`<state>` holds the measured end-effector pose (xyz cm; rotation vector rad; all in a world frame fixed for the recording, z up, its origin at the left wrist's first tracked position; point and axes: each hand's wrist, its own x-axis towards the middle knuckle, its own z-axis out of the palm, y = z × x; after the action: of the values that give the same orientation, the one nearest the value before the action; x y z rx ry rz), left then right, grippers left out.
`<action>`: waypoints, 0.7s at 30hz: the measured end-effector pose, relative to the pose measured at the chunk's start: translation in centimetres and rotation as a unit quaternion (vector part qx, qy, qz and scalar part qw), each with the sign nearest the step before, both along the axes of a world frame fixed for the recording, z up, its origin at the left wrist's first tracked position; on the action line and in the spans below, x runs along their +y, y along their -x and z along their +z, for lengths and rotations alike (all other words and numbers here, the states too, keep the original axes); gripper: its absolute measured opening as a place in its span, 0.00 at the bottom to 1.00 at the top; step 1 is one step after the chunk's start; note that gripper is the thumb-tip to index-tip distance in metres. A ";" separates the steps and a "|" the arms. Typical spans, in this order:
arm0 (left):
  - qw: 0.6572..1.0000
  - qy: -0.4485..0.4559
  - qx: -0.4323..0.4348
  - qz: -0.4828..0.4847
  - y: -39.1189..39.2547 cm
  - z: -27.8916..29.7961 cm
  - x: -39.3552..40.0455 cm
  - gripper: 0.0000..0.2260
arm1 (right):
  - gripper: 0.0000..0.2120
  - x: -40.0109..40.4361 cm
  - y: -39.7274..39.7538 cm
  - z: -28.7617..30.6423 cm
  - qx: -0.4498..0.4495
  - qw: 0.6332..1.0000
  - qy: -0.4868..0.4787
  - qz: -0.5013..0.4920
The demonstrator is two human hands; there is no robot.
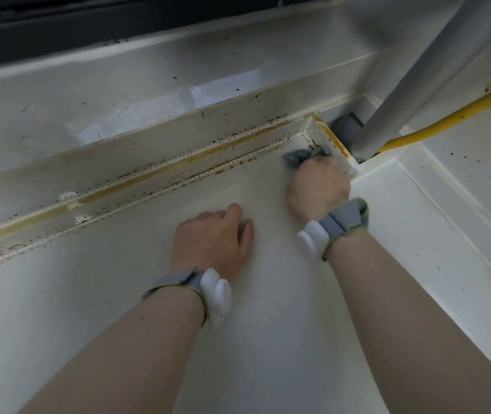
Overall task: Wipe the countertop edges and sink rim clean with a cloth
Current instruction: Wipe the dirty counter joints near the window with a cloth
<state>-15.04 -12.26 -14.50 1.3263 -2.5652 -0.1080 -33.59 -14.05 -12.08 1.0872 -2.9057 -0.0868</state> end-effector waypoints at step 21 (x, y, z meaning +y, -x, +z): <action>1.000 0.003 0.002 -0.009 0.1 -0.1 -0.1 0.14 | 0.15 -1.6 0.8 0.7 -0.029 0.999 0.003 0.044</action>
<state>-15.10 -12.36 -14.60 1.2995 -2.5725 -0.1050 -34.42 -15.67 -11.36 1.2356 -2.8998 -0.0446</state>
